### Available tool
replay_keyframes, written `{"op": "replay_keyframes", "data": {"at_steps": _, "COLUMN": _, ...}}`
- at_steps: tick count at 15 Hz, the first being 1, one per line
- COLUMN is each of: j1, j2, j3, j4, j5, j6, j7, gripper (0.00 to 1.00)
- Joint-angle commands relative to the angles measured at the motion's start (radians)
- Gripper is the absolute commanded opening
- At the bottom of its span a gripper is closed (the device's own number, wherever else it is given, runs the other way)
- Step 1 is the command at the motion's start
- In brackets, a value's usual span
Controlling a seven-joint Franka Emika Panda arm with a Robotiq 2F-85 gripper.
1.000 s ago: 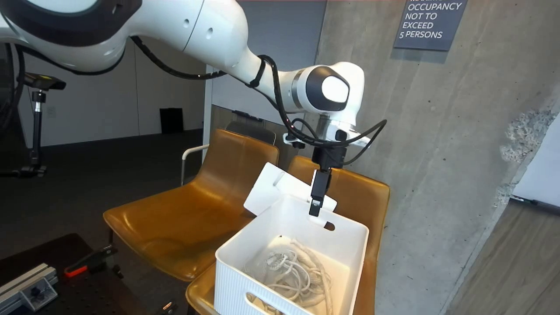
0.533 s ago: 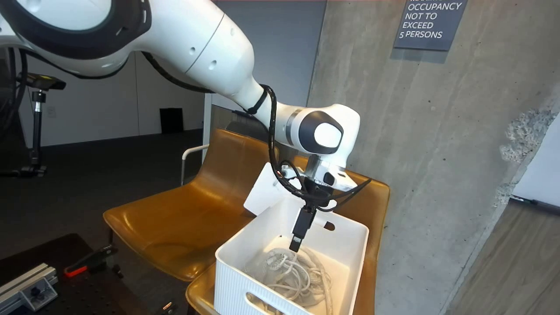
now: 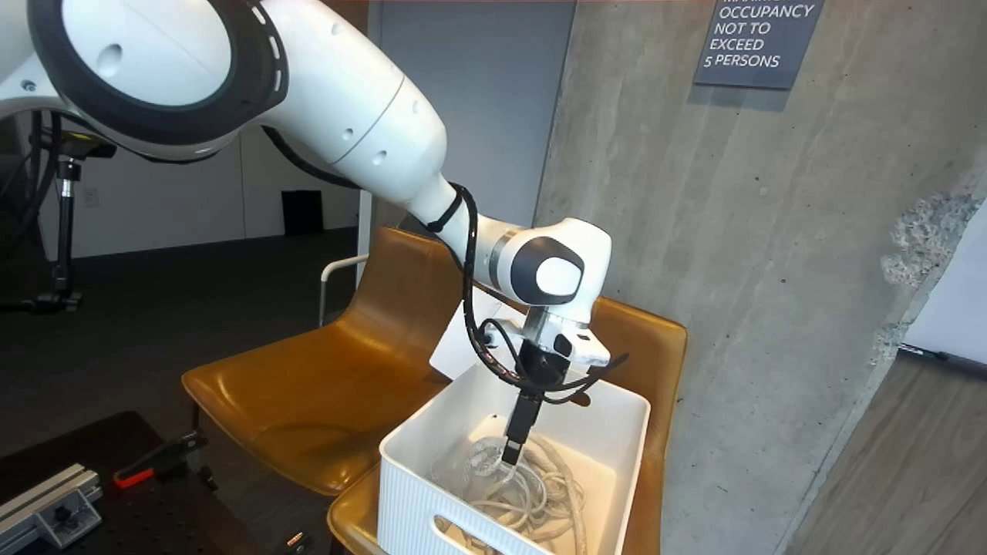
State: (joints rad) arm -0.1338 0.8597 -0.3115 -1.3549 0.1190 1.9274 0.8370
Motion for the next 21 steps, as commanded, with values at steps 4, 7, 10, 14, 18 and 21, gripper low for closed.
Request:
{"op": "replay_keyframes", "data": {"at_steps": 4, "j1": -0.044, "j2": 0.176, "j3": 0.018, "j4": 0.163, "j5": -0.038, "j6": 0.048, "j7": 0.013, "gripper": 1.0}}
{"op": "replay_keyframes", "data": {"at_steps": 7, "j1": -0.057, "j2": 0.252, "j3": 0.017, "j4": 0.248, "j5": -0.041, "j6": 0.033, "j7": 0.014, "gripper": 1.0}}
{"op": "replay_keyframes", "data": {"at_steps": 10, "j1": -0.049, "j2": 0.282, "j3": 0.02, "j4": 0.27, "j5": -0.047, "j6": 0.018, "j7": 0.014, "gripper": 0.75}}
{"op": "replay_keyframes", "data": {"at_steps": 14, "j1": -0.034, "j2": 0.294, "j3": 0.016, "j4": 0.272, "j5": -0.074, "j6": 0.002, "j7": 0.014, "gripper": 0.51}}
{"op": "replay_keyframes", "data": {"at_steps": 18, "j1": -0.038, "j2": 0.29, "j3": 0.012, "j4": 0.305, "j5": -0.106, "j6": -0.057, "j7": 0.011, "gripper": 0.22}}
{"op": "replay_keyframes", "data": {"at_steps": 21, "j1": -0.038, "j2": 0.276, "j3": 0.011, "j4": 0.321, "j5": -0.121, "j6": -0.105, "j7": 0.008, "gripper": 0.01}}
